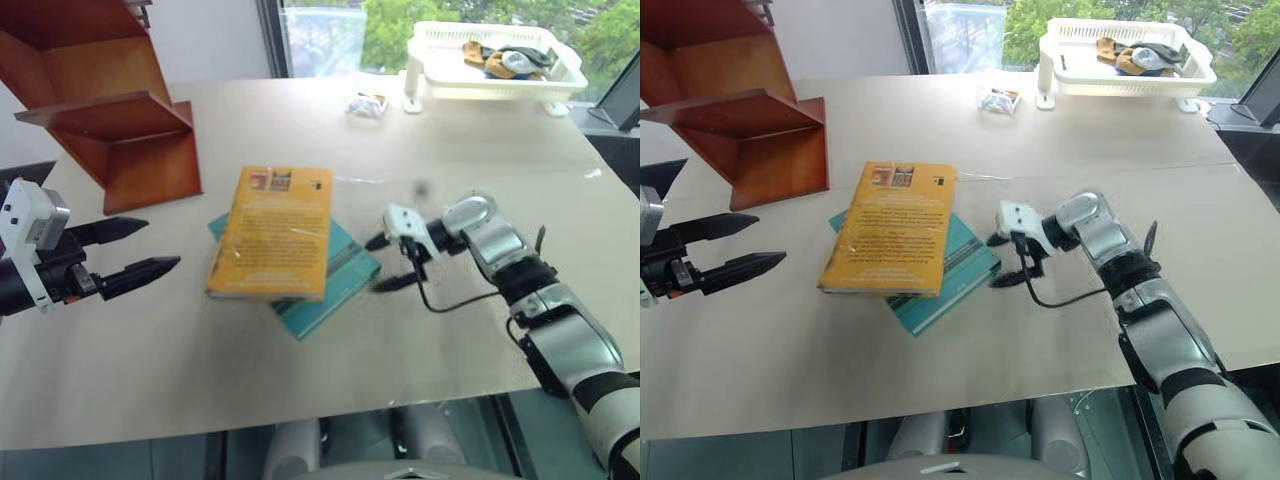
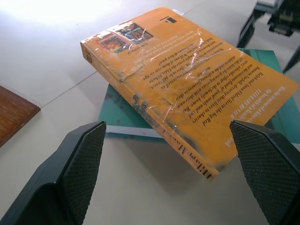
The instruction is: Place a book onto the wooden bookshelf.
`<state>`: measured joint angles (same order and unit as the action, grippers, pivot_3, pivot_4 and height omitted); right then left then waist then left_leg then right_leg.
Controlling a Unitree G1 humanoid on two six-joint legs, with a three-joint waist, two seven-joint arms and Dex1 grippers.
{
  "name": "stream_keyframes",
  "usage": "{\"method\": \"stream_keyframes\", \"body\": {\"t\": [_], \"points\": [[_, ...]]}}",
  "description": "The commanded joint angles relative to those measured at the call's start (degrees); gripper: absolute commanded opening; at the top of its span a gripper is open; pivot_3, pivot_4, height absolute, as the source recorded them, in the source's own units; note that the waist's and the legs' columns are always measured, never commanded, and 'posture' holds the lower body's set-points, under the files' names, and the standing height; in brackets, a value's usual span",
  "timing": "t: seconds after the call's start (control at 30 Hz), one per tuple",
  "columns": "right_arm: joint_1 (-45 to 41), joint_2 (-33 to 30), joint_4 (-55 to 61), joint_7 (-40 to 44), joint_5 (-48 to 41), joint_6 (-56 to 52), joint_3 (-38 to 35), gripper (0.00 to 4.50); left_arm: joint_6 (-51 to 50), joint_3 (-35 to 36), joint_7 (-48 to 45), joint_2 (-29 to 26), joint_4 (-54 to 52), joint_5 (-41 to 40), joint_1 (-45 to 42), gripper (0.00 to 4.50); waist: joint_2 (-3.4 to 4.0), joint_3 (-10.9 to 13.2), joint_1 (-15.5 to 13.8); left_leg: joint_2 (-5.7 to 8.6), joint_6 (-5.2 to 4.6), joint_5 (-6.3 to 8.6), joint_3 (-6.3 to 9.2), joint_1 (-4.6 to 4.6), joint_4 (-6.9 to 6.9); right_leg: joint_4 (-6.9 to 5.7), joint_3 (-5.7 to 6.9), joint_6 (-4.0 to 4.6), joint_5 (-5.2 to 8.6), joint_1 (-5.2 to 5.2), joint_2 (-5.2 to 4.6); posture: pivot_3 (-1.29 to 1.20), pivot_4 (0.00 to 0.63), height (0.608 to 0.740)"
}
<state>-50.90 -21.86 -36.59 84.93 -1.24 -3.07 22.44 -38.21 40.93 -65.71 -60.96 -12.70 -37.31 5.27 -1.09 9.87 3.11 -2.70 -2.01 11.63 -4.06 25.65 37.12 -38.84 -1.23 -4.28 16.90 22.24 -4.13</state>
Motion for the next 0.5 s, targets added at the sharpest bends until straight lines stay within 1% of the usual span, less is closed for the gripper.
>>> {"method": "stream_keyframes", "body": {"t": [0.03,0.17,0.27,0.4,0.5], "points": [[1.04,-3.1,1.96,3.72,0.16,0.46,0.08,4.5,0.46,1.84,0.3,-0.27,-1.25,-0.31,-0.2,4.44,-0.02,-0.01,-0.11,-0.01,0.01,0.0,0.01,-0.01,0.0,0.0,0.01,0.0,0.0,0.0,0.01,0.0,0.15,0.74],[1.81,-5.1,3.32,0.49,-0.39,0.89,-2.38,4.5,0.52,1.46,0.28,-0.24,-1.02,-0.22,-0.23,4.44,-0.02,-0.01,-0.71,-0.01,0.01,-0.01,0.02,0.0,0.0,0.01,0.02,0.0,0.0,0.0,0.03,0.0,0.15,0.74],[1.53,-5.63,4.82,-2.72,-2.22,-2.13,-5.55,4.5,0.32,0.97,0.28,-0.27,-0.98,-0.4,-0.43,4.44,-0.02,0.0,-0.75,-0.01,0.01,-0.01,0.01,0.0,0.03,-0.01,0.02,0.0,0.0,0.0,0.02,0.0,0.15,0.74],[3.24,-7.54,11.54,-2.82,-7.99,-8.56,-10.71,4.5,-0.04,-0.72,0.21,0.14,-0.64,-0.6,-0.49,4.44,-0.02,0.02,-0.79,-0.02,0.01,-0.01,0.02,0.02,0.03,0.0,0.02,0.0,0.0,0.0,0.02,0.0,0.15,0.74],[6.85,-10.61,20.12,-3.2,-12.55,-13.48,-14.77,4.5,-0.56,-3.92,0.28,1.94,-0.25,-1.56,-0.95,4.44,-0.03,0.02,-0.93,-0.03,0.0,0.0,0.02,0.03,0.01,0.02,0.02,0.0,0.0,0.0,0.02,0.0,0.15,0.74]]}}
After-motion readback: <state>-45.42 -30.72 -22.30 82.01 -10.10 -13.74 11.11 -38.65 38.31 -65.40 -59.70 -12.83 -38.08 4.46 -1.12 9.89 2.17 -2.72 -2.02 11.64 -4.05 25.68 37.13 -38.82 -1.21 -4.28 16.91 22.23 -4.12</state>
